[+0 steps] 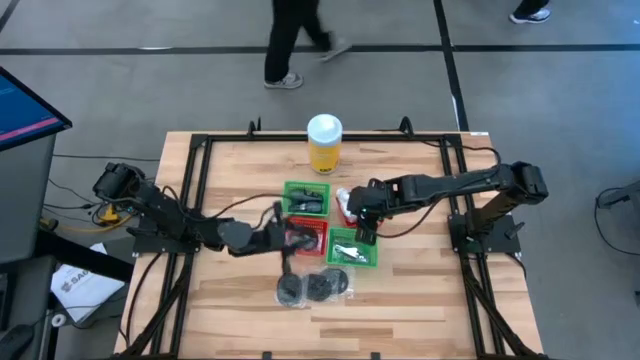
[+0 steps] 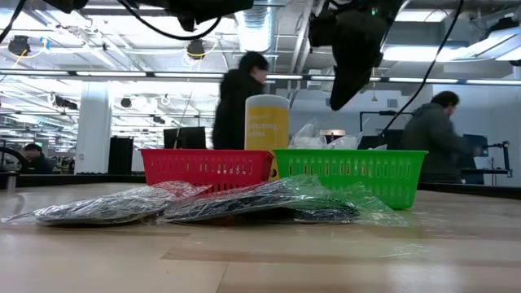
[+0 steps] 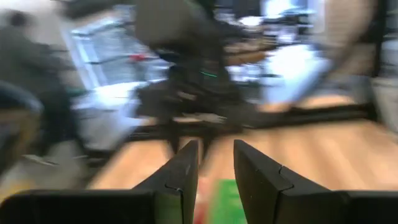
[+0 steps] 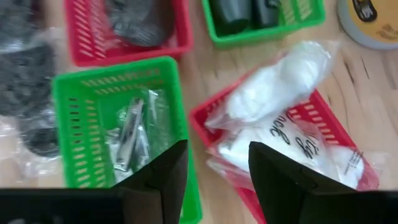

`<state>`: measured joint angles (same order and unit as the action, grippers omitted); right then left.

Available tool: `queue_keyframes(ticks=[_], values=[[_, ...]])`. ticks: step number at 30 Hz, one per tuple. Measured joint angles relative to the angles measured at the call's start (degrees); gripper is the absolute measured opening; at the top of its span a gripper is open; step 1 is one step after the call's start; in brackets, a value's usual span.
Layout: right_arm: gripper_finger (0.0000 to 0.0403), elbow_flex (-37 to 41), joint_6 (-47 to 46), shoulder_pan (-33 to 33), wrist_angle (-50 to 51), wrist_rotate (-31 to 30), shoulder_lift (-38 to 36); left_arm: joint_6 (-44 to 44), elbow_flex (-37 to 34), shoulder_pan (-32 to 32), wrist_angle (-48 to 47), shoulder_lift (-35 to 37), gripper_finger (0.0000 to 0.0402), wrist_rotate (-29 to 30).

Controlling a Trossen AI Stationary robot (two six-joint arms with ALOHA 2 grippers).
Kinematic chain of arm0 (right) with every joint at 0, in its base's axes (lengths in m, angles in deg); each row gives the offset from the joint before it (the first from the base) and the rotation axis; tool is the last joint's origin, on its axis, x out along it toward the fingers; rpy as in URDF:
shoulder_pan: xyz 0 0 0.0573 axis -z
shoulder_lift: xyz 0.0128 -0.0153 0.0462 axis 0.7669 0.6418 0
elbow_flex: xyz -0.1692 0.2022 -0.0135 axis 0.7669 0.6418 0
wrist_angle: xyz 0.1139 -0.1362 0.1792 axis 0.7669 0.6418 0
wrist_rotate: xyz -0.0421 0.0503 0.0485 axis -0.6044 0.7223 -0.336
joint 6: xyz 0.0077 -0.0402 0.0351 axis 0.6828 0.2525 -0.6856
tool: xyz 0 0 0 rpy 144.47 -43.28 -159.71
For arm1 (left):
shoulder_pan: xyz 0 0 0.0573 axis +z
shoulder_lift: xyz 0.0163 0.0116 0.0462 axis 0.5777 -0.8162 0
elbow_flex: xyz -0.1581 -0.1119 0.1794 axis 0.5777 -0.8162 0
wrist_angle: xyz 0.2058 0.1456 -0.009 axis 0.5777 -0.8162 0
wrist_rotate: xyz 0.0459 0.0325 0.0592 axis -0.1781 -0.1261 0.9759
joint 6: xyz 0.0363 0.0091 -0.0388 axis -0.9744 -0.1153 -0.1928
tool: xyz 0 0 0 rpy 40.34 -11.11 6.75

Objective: Pick & Place Travel size toiletries
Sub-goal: Put the hairbrush into the left red bin

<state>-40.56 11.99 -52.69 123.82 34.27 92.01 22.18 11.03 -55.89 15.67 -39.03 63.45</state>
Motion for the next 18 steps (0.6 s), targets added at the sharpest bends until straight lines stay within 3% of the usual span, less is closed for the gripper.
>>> queue_keyframes(ticks=[10, 14, 18], values=[[0.0149, -2.95, 1.30, -5.48, 0.62, 0.01, 0.00, 22.35, 0.00, -0.22, -19.77, 0.02, 0.0092, -26.85], [0.0147, -2.95, 1.11, -6.40, 0.61, 0.01, 0.00, 27.92, 0.00, -0.26, -24.17, -0.01, 0.0092, -31.72], [0.0146, -2.95, 1.02, -6.44, 0.60, 0.01, 0.00, 29.17, 0.00, -1.05, -24.51, -1.06, 0.0092, -32.78]])
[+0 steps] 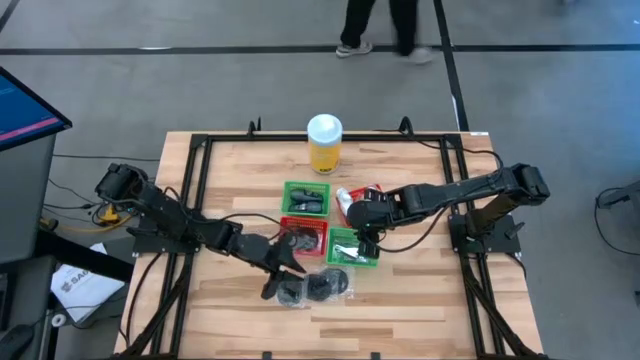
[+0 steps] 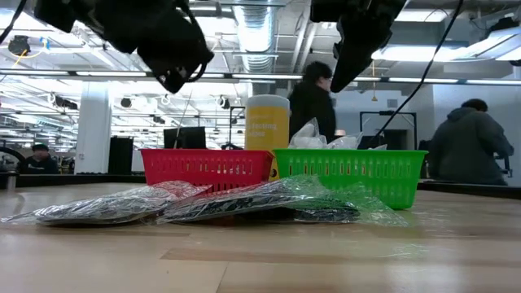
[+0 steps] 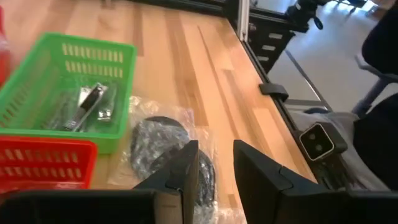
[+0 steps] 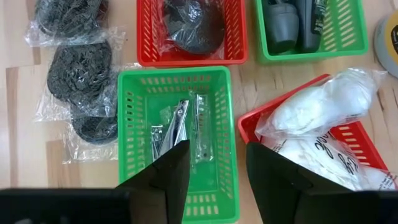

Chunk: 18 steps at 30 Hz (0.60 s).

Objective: Pick & Place Travel size toiletries
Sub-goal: Put the hairbrush into the left red bin

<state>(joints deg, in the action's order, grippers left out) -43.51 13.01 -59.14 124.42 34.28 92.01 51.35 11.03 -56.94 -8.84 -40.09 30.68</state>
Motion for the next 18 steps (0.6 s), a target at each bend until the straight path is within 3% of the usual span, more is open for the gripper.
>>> queue_keyframes(ticks=[10, 18], values=[[0.0144, 0.00, 0.02, 0.07, -0.01, -0.02, 0.00, 7.63, 0.00, -0.87, -0.53, -8.43, 0.0092, -0.09], [0.0143, 0.00, 0.02, 0.07, -0.01, -0.02, 0.03, 8.98, 0.00, -0.85, -1.09, -10.33, 0.0098, -0.04]])
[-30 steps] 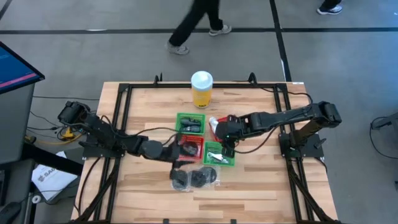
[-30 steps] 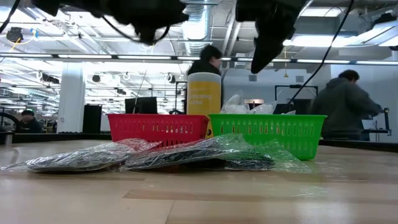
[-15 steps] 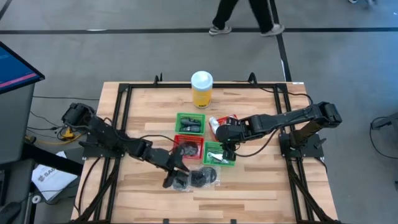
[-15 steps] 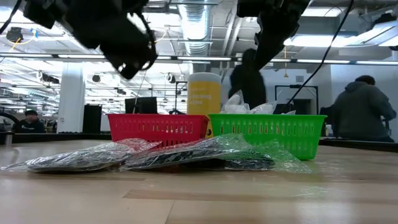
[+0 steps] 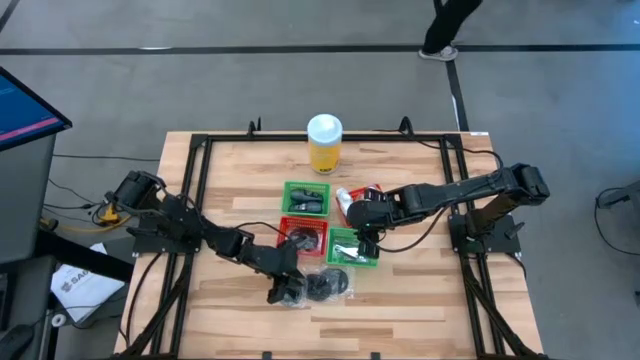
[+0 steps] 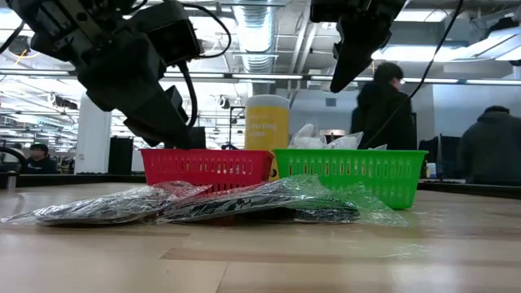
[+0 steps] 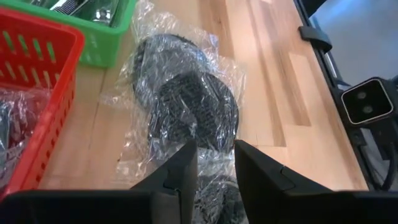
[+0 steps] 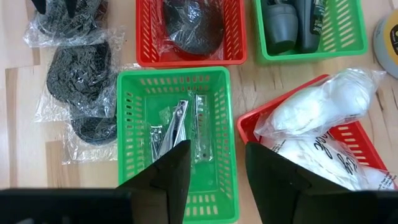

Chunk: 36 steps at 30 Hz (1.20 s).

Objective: Pick & Place Travel size toiletries
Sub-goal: Put the hairbrush into the left red bin

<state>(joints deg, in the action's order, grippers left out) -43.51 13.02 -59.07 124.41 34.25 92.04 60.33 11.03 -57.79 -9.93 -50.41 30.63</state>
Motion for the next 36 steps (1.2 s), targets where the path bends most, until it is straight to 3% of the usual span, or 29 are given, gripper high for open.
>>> queue_keyframes(ticks=[13, 25, 30, 36], values=[[0.0138, 0.02, 0.44, 0.11, -0.17, -0.02, 0.08, 0.39, 0.02, -0.07, -1.96, -1.23, 0.0170, 1.37], [0.0141, 0.02, 0.94, 0.11, -0.43, -0.26, 0.08, -0.30, 0.15, -0.63, -1.99, -1.66, 0.0155, 3.58], [0.0137, 0.02, 1.01, 0.11, -0.45, -1.55, 0.10, -4.49, 1.19, -2.84, -2.77, -1.66, 0.0139, 5.57], [0.0139, 0.02, 0.92, 0.11, -0.43, -1.55, 0.10, -1.13, 1.96, -6.53, -4.62, -1.66, 0.0127, 6.09]])
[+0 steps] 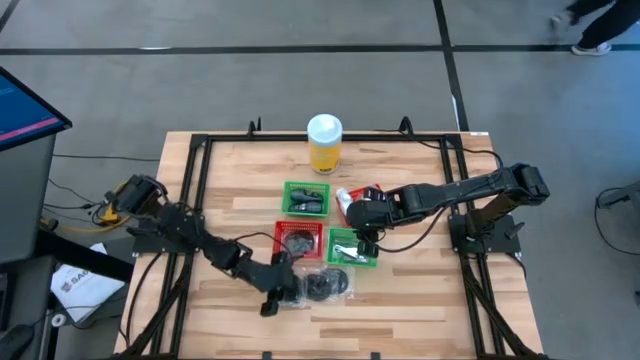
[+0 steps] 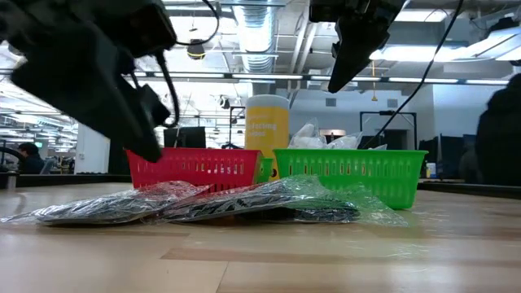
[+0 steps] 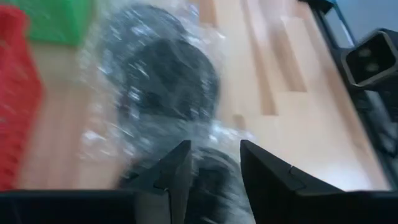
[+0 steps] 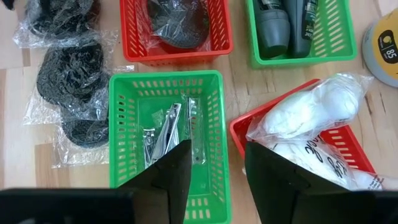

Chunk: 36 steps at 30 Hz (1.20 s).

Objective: Pick & Place Travel size toiletries
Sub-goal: Put the hairbrush into the left red bin

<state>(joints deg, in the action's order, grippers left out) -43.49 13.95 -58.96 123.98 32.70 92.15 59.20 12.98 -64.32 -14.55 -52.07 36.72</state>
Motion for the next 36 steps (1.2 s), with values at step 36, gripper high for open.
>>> queue_keyframes(ticks=[36], values=[[0.0138, 0.04, -0.66, -0.04, 1.52, 0.00, 0.02, 3.13, 24.17, -7.43, -25.22, -12.86, 0.0165, 6.38]])
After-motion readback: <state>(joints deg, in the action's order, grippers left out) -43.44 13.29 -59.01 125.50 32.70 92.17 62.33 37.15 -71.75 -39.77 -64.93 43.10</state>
